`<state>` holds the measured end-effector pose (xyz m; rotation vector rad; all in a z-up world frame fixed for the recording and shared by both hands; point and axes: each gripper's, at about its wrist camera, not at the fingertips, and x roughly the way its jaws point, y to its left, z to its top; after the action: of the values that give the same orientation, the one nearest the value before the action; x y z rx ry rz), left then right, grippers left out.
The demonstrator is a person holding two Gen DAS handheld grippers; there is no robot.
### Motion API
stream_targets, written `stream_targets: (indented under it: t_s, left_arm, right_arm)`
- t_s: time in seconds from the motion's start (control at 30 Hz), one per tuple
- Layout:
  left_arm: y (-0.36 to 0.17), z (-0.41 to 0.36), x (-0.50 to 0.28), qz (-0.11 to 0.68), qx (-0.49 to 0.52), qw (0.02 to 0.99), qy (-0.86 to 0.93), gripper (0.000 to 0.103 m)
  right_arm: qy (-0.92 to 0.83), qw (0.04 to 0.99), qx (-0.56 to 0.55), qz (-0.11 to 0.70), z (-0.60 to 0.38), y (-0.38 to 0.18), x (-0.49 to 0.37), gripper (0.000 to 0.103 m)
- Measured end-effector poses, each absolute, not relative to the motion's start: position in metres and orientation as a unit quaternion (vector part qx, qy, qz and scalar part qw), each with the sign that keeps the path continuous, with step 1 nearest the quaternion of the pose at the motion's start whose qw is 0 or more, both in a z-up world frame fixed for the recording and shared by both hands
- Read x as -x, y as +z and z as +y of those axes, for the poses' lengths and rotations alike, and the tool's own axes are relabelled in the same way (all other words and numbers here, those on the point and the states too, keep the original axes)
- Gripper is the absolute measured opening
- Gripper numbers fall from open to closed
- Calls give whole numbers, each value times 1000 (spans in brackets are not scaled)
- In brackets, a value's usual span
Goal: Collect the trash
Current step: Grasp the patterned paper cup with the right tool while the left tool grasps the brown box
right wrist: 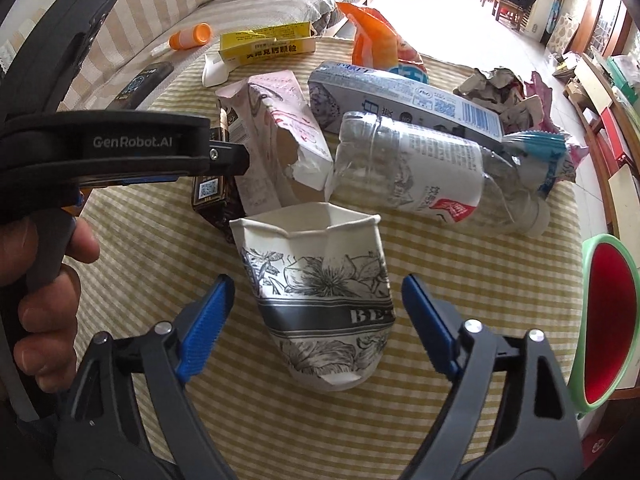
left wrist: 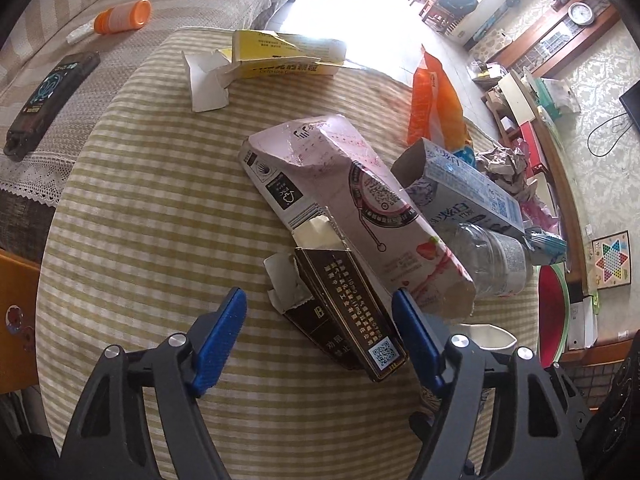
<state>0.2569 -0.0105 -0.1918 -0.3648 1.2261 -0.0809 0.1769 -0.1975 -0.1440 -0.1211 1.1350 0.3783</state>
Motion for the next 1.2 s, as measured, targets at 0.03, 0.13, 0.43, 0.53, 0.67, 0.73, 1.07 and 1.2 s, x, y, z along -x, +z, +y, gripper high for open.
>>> stream_targets:
  t_s: [0.03,0.13,0.43,0.53,0.67,0.73,1.07,1.2]
  left_arm:
    - [-193,-10,-257,572,176,800,-40,70]
    - [-196,-10,-257,574,178,798,-46,65]
    - [-194,-15,-253,567,200,797,-63,34]
    - [-193,-11,-250,565,210,795,-69,29]
    - [-189,-9,-244,562,211,796,-74,23]
    - [-185,-7,-241,559,209,799,-73,22]
    - [-162,1,-223,537,199,817,-68,22]
    - [-150,3,-215,526,194,826,-65,22]
  right_arm:
    - [178,824,58,535,-197,-145,-178,78]
    - [180,820,59,540,-197,-150,-180,71]
    - [183,825,63,532,-201,-145,-175,63]
    - [182,827,65,528,-202,-141,-174,63]
    - [182,831,65,522,-203,-136,-172,62]
    - [180,834,64,517,-203,-132,-171,62]
    - [179,849,56,493,-208,-105,-163,62]
    - [179,858,54,479,-209,-90,-159,62]
